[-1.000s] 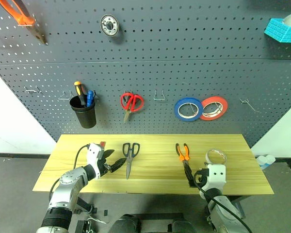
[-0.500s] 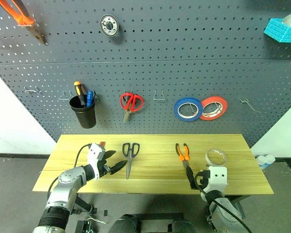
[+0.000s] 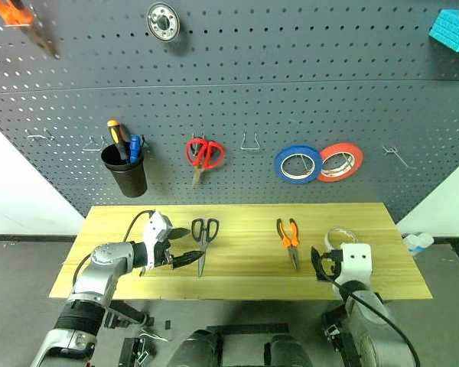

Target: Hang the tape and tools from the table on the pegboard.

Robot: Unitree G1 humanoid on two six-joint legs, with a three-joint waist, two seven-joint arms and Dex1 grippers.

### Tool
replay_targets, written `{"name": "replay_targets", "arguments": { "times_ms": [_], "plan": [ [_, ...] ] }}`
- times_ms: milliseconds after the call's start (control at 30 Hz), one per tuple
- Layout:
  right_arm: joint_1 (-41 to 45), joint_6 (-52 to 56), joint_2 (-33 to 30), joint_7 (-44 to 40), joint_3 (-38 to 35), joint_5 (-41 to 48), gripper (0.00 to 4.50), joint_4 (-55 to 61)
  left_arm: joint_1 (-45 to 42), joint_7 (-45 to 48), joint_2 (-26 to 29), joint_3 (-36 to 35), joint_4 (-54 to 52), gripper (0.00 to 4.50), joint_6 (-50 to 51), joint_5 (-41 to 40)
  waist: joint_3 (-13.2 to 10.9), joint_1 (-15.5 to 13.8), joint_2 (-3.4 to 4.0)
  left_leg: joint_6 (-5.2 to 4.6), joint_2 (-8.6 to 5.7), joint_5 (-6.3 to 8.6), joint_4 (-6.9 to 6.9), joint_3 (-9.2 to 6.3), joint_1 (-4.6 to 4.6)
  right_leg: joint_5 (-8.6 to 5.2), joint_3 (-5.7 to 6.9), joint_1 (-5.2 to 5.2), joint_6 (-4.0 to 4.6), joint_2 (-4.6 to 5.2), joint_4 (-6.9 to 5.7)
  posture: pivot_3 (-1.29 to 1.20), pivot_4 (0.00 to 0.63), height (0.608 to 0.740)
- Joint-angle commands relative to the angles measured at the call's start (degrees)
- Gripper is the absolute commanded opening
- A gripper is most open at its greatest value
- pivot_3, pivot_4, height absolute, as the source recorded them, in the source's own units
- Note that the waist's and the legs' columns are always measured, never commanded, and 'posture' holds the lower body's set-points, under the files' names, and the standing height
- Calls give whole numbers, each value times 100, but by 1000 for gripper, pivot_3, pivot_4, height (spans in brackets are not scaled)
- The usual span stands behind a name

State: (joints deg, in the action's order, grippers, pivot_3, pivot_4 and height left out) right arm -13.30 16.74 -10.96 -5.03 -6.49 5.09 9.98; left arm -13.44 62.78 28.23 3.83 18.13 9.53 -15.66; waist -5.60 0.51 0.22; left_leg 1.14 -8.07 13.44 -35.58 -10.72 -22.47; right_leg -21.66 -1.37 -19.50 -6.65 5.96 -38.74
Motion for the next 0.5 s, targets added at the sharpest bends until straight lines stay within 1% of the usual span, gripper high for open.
{"name": "replay_targets", "arguments": {
  "times_ms": [33, 133, 267, 300, 467, 500],
  "plan": [
    [320, 200, -132, -5, -49, -89, 4500, -90, -237, 177, 92, 39, 25, 4476, -16, 16, -66, 36, -9, 0, 0, 0, 3, 1, -1, 0, 0, -3, 0, 2, 0, -43, 151, 715],
    [549, 362, -238, -103, -78, -45, 4500, -187, -240, 263, 173, -7, -212, 4476, 159, -61, -181, 75, -20, 0, 0, -1, 6, 2, -1, 2, 0, -6, 1, 3, 0, -33, 188, 715],
    [869, 497, -407, -295, -117, 6, 4500, -455, -139, 351, 283, -16, -562, 4476, 383, -121, -354, 69, -35, -1, 4, -2, 13, 5, -3, 3, -2, -10, 3, 3, 0, -26, 212, 715],
    [926, 548, -444, -316, -134, 4, 4500, -494, -88, 365, 324, -39, -692, 4476, 458, -152, -387, 66, -36, -1, 4, -2, 14, 6, -4, 4, -2, -11, 3, 4, 0, -21, 230, 715],
    [1295, 635, -699, -546, -164, -19, 4500, -883, 189, 336, 497, -126, -1308, 4476, 826, -315, -613, 63, -45, 0, 4, -4, 21, 10, -17, 4, -2, -23, 3, 10, 2, -3, 266, 715],
    [1395, 618, -764, -584, -173, -29, 4500, -1017, 267, 322, 531, -139, -1426, 4476, 896, -343, -629, 65, -47, 0, 4, -4, 21, 11, -24, 4, -2, -29, 3, 11, 1, 3, 270, 715]
  ]
}}
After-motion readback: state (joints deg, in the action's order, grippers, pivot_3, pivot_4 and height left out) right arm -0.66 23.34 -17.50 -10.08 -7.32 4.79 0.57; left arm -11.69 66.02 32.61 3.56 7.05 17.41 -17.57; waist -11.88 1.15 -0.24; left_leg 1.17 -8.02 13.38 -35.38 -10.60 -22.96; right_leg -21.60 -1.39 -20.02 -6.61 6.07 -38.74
